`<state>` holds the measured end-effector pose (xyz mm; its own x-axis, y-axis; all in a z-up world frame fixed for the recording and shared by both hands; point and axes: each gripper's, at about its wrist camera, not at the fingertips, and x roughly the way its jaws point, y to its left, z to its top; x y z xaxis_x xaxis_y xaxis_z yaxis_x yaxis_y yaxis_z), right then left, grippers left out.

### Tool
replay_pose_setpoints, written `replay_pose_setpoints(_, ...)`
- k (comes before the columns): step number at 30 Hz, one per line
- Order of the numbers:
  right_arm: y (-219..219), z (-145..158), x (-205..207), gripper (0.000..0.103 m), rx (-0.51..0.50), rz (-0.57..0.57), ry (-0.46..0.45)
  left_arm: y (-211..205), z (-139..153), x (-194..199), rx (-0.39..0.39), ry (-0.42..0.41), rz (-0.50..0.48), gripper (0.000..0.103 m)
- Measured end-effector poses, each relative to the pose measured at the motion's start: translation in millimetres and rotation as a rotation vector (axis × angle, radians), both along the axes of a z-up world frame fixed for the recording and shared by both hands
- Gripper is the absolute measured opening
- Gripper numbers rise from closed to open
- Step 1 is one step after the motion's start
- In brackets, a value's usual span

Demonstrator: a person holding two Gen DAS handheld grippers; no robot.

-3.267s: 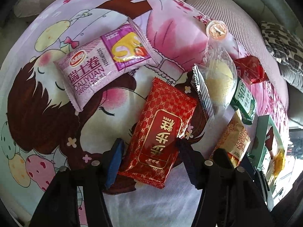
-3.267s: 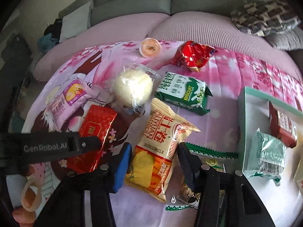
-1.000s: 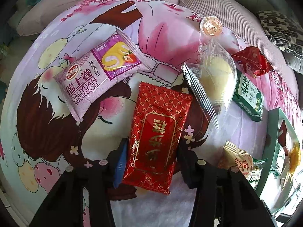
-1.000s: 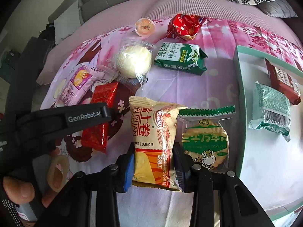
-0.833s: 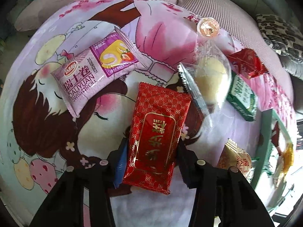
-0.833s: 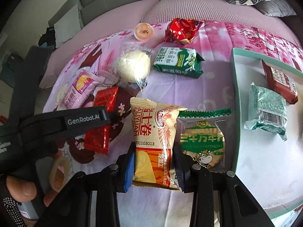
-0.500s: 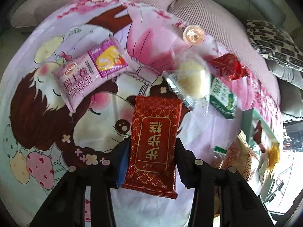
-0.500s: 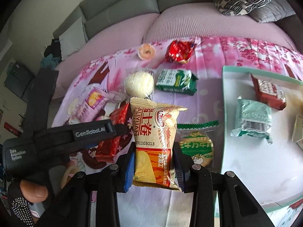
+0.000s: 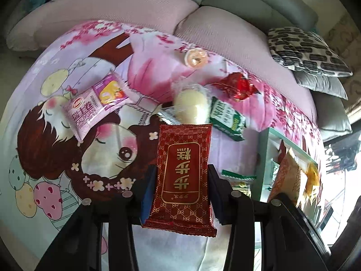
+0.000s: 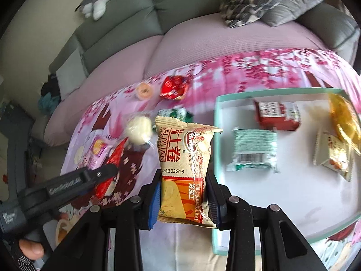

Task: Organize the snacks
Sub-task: 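Carry both packs into the white tray and open both tools to release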

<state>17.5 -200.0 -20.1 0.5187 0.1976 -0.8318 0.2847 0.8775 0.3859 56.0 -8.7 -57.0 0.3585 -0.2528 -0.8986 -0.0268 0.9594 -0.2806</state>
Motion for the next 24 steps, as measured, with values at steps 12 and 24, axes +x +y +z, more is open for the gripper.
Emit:
replay_pose_setpoints(12, -60.8, 1.6, -24.9, 0.039, -0.054, -0.186, 0.021, -70.0, 14.4, -26.2, -0.003, -0.069, -0.236, 0.045)
replay_pose_setpoints(24, -128.4, 9.4, -68.9, 0.039, -0.102, -0.407, 0.035, -129.9, 14.6, -53.1, 0.032, -0.132, -0.418, 0.045)
